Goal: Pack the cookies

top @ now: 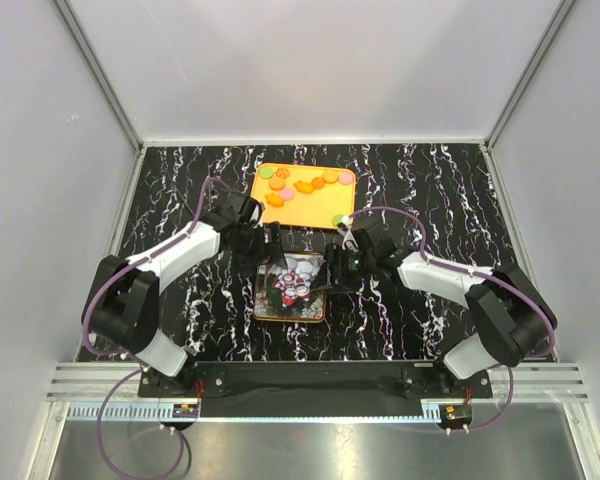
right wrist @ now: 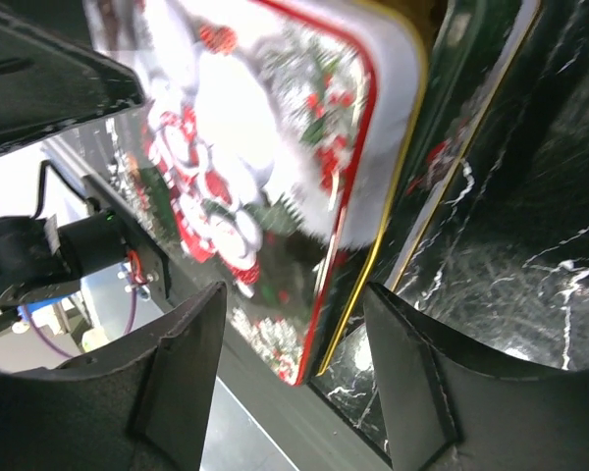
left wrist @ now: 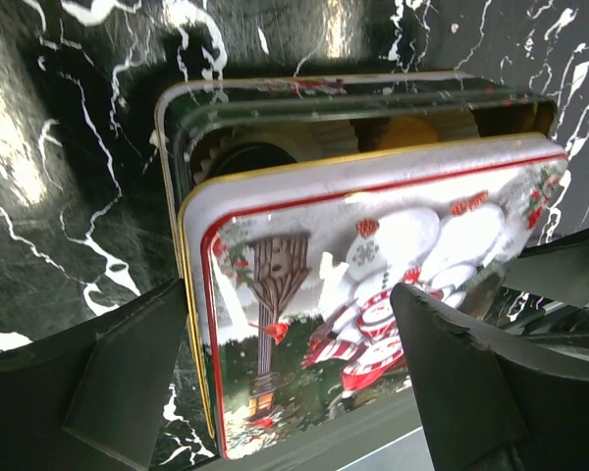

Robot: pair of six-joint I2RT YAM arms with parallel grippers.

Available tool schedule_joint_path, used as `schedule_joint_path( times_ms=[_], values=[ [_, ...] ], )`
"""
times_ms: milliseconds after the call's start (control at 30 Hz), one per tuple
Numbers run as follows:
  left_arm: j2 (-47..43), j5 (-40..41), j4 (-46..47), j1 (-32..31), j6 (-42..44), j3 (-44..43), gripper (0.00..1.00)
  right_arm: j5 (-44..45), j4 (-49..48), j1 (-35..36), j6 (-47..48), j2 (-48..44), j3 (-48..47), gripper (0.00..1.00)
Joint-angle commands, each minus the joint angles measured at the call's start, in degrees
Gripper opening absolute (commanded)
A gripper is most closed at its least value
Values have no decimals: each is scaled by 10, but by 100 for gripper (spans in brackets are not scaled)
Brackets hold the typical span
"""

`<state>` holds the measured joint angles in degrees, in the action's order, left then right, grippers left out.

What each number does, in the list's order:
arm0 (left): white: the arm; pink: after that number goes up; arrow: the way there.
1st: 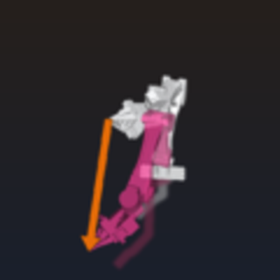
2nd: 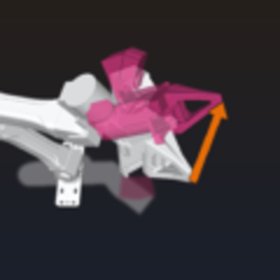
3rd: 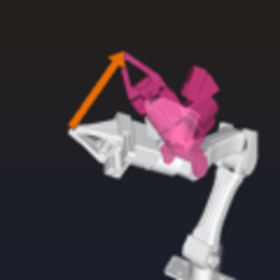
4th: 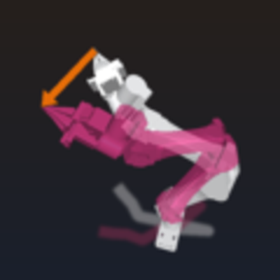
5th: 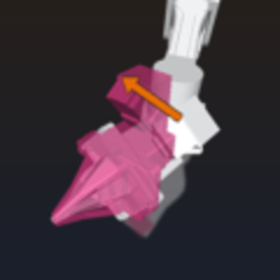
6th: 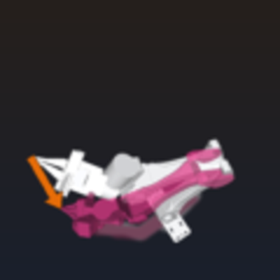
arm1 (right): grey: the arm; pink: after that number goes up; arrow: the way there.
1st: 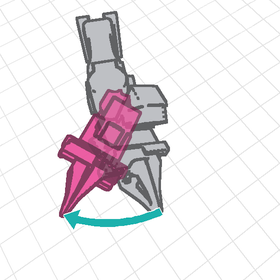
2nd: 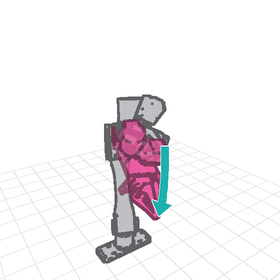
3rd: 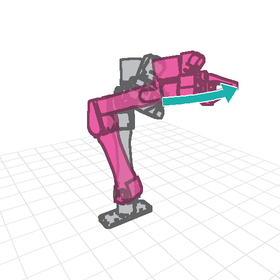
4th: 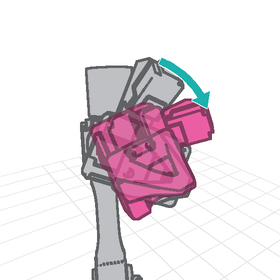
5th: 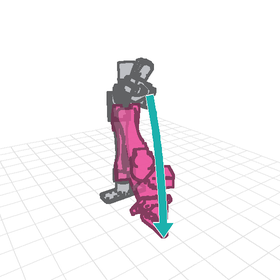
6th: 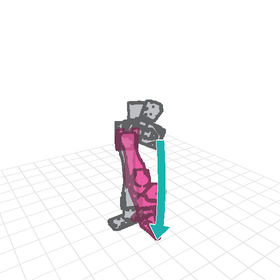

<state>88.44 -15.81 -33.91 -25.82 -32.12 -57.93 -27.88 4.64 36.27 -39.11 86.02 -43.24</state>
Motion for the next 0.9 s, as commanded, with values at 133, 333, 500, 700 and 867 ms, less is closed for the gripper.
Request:
schedule_joint_path(
  times_ms=[133, 333, 500, 700, 867],
  values=[
    [40, 0, -30, 14, 35, -72, 89, 47, 55, 1, 29, 11, -54, 63],
    [38, -7, -35, 25, 56, -78, 95, 66, 60, -2, 45, 9, -61, 64],
    [14, -17, -33, 44, 65, -51, 99, 57, 39, -9, 50, 20, -58, 64],
    [-52, -46, -6, 58, 65, 11, 99, 43, 3, -14, 50, 24, -49, 65],
    [-96, -78, 13, 58, 62, 65, 99, 35, -16, -15, 47, 32, -41, 64]
  ],
)
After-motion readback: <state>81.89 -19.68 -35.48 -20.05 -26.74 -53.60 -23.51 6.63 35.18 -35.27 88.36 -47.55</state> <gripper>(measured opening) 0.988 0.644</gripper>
